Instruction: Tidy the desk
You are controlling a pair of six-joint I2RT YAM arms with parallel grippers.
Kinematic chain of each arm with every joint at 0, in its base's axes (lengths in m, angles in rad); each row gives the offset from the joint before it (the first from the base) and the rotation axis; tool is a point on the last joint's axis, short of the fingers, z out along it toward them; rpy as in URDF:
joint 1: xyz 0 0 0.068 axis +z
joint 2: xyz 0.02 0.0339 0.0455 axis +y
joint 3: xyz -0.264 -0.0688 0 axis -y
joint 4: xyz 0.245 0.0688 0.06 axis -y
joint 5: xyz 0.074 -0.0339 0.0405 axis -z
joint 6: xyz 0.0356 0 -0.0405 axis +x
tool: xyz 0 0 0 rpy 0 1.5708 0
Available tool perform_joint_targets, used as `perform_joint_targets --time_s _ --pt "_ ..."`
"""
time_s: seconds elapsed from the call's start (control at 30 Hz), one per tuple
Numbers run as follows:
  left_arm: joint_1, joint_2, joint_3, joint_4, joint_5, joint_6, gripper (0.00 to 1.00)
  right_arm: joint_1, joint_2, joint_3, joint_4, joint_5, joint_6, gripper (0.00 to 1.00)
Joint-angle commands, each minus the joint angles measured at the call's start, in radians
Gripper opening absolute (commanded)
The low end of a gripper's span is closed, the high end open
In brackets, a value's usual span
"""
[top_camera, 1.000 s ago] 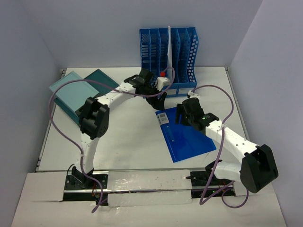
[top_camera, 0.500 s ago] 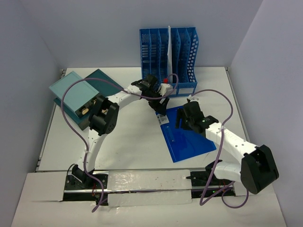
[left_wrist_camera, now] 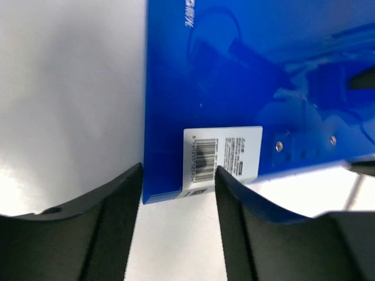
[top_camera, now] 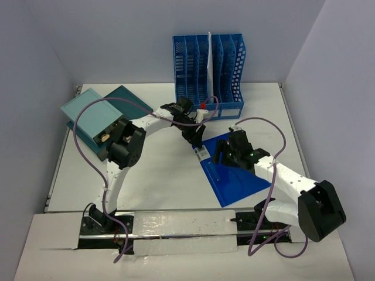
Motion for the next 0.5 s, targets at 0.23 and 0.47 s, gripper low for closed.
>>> perform_joint_targets --time_s 0.23,0.47 --pt "-0.005 -0.012 -0.070 -0.135 0.153 0.012 0.54 0.010 0.088 -0.130 0.175 -0.092 0.146 0.74" --pt "-0.005 -0.022 -0.108 -0.182 0.239 0.034 0.53 0.011 0.184 -0.165 0.255 -0.149 0.149 0.74"
